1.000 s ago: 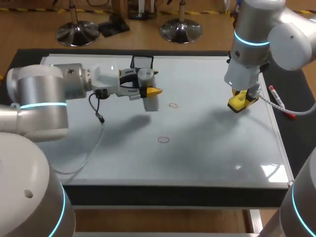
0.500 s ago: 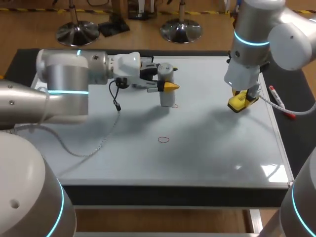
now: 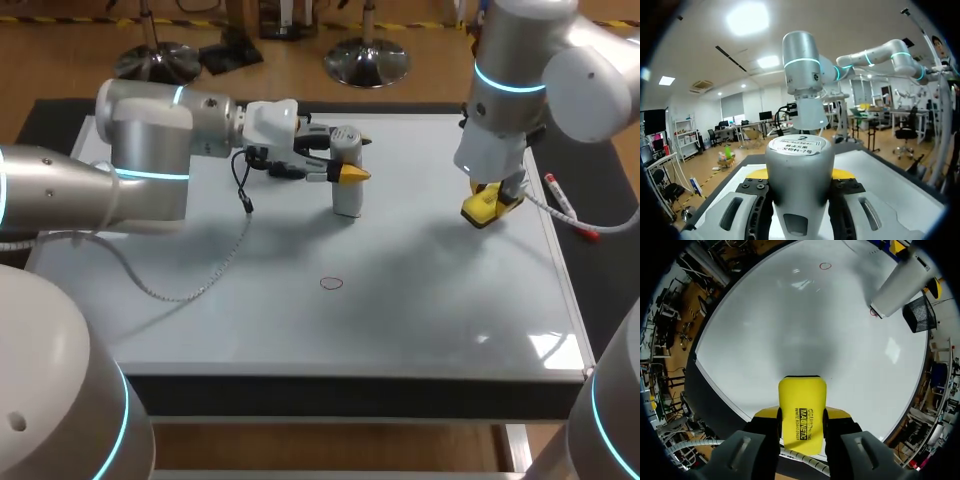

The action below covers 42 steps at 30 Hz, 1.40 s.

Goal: Pick up the inspection probe, press it on each red-marked spot on the whiteboard one by one, put down the probe, pick up the eraser, and wipe off all the red marks.

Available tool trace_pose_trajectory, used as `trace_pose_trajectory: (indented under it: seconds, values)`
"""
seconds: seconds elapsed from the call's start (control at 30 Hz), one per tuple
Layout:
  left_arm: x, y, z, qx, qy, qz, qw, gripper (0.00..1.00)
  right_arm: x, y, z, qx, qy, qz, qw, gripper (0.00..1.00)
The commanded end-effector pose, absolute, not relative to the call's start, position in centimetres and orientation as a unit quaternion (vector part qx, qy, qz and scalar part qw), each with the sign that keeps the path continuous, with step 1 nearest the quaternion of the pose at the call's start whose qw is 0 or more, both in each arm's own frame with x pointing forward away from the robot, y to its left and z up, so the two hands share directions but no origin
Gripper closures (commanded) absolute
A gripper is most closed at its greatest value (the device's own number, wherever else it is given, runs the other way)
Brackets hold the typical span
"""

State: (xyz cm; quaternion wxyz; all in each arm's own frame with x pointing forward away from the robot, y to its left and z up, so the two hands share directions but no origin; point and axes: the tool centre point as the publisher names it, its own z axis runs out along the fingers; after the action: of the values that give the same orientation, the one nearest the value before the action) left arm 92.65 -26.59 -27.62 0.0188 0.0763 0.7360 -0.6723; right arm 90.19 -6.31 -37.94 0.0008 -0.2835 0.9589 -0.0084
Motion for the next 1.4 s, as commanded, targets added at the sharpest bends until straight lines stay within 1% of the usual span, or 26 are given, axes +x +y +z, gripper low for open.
trace_pose_trajectory:
  seconds: [0.03,1.4]
  values:
    - [93.17,-26.72,-27.88,0.085,0.735,-0.672,0.006,1.00,90.25,-6.33,-37.90,-0.284,0.959,-0.010,0.000,1.00]
    - [93.68,-27.21,-28.69,0.067,0.743,-0.666,-0.003,1.00,90.25,-6.33,-37.90,-0.284,0.959,-0.010,0.000,1.00]
